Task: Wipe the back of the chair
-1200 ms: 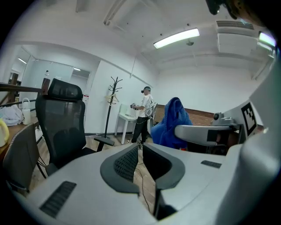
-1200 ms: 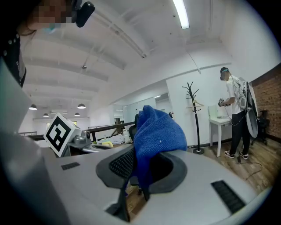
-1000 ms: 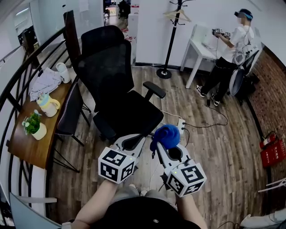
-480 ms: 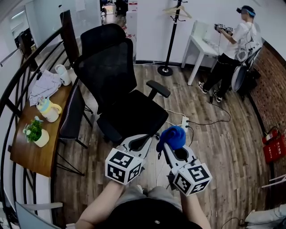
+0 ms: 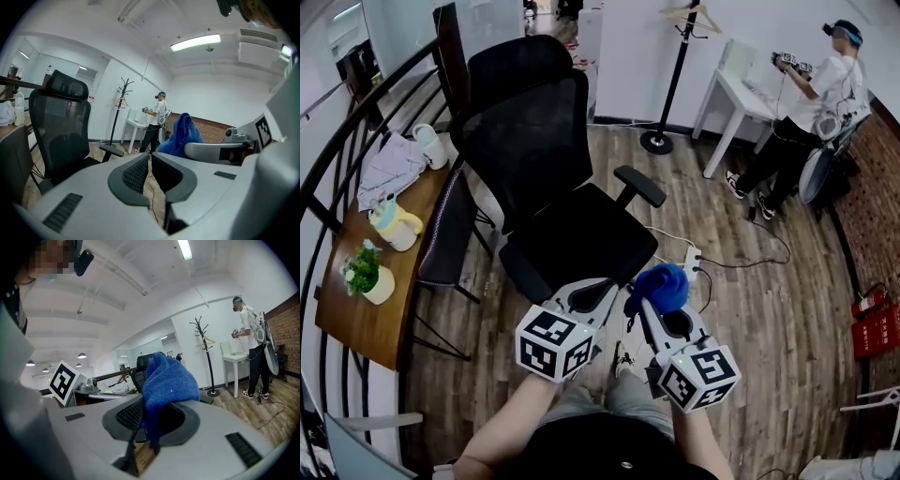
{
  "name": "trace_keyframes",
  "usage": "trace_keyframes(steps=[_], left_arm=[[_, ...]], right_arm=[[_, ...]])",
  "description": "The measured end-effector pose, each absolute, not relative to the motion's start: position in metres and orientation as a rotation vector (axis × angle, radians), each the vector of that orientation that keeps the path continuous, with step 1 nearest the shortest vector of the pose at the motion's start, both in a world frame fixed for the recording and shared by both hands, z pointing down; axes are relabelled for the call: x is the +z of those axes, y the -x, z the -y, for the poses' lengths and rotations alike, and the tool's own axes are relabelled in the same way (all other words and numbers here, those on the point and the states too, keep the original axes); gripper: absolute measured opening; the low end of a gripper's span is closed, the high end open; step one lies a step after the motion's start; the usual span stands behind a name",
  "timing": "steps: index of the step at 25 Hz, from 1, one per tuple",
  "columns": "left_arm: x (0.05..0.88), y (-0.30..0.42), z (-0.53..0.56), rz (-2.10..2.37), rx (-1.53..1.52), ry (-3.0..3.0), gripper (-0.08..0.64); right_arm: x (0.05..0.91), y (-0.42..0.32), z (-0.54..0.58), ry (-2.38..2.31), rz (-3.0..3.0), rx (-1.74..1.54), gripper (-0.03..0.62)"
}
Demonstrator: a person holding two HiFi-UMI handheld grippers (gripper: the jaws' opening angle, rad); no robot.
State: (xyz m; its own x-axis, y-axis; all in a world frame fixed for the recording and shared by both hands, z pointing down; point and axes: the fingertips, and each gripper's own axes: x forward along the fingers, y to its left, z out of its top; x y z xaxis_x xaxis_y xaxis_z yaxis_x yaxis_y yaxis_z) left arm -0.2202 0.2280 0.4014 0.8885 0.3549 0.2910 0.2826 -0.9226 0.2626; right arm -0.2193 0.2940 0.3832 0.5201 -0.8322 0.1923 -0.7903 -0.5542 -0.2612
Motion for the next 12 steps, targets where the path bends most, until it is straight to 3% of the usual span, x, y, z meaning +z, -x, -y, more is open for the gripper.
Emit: trace_keyframes(steps=[12], left_arm=[[0.387,0.085,-0.210,-0.281,0.449,-2.865,0.035]], right_arm=[[0.368,0.076,-0.277,2.524,-1.609,-0.411,0.089]])
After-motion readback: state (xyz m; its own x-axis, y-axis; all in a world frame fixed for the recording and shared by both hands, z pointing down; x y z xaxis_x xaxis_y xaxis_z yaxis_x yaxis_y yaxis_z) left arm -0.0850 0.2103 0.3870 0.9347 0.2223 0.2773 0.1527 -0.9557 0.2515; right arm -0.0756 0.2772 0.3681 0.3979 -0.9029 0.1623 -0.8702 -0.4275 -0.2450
